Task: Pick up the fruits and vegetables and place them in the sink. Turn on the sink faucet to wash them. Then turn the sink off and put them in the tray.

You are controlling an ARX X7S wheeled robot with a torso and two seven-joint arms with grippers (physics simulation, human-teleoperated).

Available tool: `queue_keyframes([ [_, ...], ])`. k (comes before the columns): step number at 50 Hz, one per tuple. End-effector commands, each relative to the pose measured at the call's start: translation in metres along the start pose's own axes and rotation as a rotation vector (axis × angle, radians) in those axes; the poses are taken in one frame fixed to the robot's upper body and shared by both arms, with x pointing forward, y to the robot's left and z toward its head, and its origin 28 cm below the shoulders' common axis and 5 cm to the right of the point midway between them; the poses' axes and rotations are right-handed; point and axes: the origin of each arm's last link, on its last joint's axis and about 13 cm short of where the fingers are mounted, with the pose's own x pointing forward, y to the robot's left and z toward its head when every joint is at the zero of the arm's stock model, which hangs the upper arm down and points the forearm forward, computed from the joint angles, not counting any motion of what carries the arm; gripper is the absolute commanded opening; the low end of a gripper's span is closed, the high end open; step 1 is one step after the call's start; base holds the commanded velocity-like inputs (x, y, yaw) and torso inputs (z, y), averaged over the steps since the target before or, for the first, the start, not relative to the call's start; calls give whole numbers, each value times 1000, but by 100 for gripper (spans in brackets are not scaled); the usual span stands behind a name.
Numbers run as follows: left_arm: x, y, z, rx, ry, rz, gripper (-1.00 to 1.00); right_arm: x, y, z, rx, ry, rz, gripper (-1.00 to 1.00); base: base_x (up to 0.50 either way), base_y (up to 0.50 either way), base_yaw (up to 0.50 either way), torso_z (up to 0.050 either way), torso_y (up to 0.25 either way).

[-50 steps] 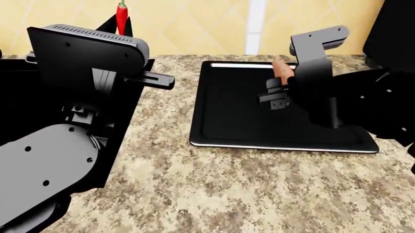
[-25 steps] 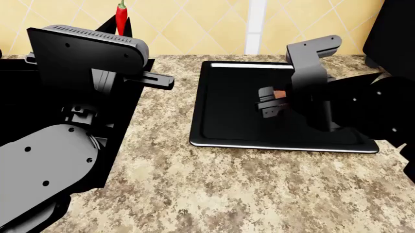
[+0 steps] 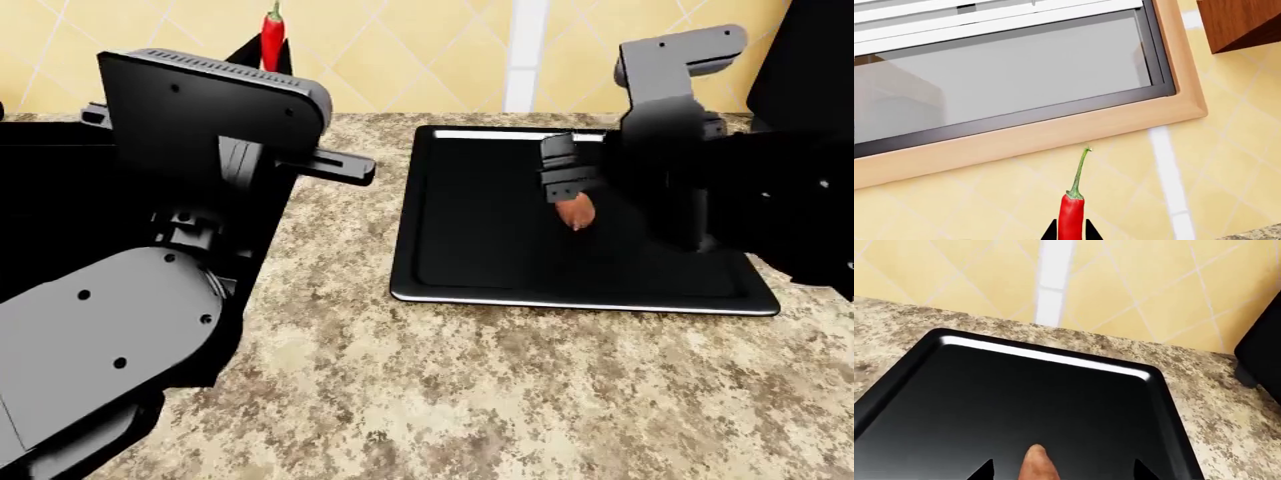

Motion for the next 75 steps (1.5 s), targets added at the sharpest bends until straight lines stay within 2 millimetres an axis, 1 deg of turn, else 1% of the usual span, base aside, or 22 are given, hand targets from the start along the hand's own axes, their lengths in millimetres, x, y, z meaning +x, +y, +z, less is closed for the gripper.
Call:
queue_keyframes([
  [1, 18, -20, -3, -9, 61, -87, -100, -23, -12, 23, 90, -215, -61, 100, 0, 0, 0, 0, 0],
  [3, 25, -24, -4, -36, 88, -113, -100, -28, -14, 25, 101, -241, -74, 100, 0, 0, 0, 0, 0],
  [7, 38, -35, -7, -129, 190, -218, -100, -39, -19, 29, 112, -308, -126, 100, 0, 0, 0, 0, 0],
  [10, 48, -43, -13, -206, 273, -306, -100, -46, -23, 30, 126, -345, -162, 100, 0, 0, 0, 0, 0],
  [13, 58, -48, -19, -243, 325, -352, -100, -51, -27, 29, 150, -370, -183, 100, 0, 0, 0, 0, 0],
  [16, 64, -53, -23, -284, 385, -416, -100, -54, -29, 29, 182, -394, -183, 100, 0, 0, 0, 0, 0],
  [22, 67, -64, -31, -375, 535, -582, -100, -54, -27, 28, 198, -417, -158, 100, 0, 0, 0, 0, 0],
  [28, 67, -75, -35, -369, 615, -707, -100, -54, -27, 28, 200, -420, -156, 100, 0, 0, 0, 0, 0],
  [35, 65, -86, -45, -326, 675, -750, -100, -53, -25, 28, 199, -419, -150, 100, 0, 0, 0, 0, 0],
  [43, 70, -97, -43, -303, 674, -765, -100, -53, -25, 28, 196, -415, -146, 100, 0, 0, 0, 0, 0],
  [44, 70, -96, -42, -296, 667, -761, 100, -54, -25, 28, 196, -415, -146, 100, 0, 0, 0, 0, 0],
  [51, 72, -95, -38, -288, 633, -737, 100, -52, -23, 27, 196, -407, -139, 100, 0, 0, 0, 0, 0],
  [65, 70, -95, -38, -271, 610, -738, 100, -51, -22, 25, 194, -400, -132, 100, 0, 0, 0, 0, 0],
  [75, 86, -74, -7, -288, 463, -627, 100, -51, -23, 25, 192, -399, -134, 100, 0, 0, 0, 0, 0],
])
